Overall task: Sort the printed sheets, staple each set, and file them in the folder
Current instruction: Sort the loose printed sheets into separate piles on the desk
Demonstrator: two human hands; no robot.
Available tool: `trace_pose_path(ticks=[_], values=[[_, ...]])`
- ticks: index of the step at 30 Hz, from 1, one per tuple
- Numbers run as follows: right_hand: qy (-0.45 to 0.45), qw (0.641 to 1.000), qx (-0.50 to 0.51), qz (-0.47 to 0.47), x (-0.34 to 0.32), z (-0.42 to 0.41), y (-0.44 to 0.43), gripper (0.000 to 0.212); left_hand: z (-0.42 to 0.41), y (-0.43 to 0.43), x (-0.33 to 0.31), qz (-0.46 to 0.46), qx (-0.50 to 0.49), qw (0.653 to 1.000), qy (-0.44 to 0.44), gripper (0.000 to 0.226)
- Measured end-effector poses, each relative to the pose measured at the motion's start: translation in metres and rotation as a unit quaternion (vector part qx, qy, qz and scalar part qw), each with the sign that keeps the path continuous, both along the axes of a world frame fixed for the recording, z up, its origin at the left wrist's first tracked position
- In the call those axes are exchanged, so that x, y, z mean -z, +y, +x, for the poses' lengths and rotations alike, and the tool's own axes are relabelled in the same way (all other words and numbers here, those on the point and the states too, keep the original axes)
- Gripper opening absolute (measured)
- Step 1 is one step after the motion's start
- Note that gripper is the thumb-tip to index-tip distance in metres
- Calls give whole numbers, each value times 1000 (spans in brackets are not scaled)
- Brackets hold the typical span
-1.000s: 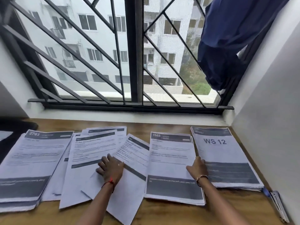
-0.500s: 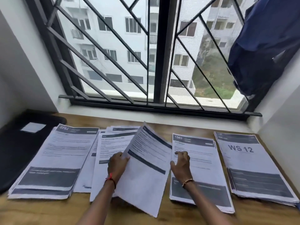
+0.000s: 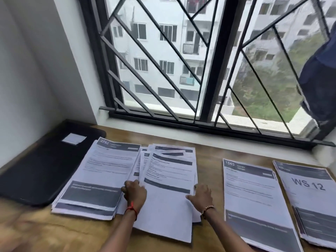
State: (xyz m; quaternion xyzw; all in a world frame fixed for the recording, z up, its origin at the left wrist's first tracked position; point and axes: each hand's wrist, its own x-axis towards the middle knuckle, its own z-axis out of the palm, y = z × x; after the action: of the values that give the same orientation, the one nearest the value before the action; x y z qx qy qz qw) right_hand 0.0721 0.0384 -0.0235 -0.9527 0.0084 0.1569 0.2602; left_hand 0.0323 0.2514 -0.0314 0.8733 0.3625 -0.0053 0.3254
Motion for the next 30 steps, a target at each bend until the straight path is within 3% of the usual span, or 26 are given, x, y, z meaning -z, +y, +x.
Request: trace_pose_path(ticks=[3,9,16,27,30], values=[[4,1000,3,-23,2,1,0,55,-2,-4,3,-7,-13,1000,-10,30],[-2,1000,16,-5,6,3,-4,45,-14,-12,1,42,-11,988,-149,34],[1,1000,9,19,9,5,-9,47,-9,-8,1,72,44,996,-12,54],[-11,999,-19,32,9,4,-15,51,-19,-8,7,148,134,978,58,62],[-8,999,-17,37,10,4,-14,50,-22,-5,7,137,136,981,28,63]])
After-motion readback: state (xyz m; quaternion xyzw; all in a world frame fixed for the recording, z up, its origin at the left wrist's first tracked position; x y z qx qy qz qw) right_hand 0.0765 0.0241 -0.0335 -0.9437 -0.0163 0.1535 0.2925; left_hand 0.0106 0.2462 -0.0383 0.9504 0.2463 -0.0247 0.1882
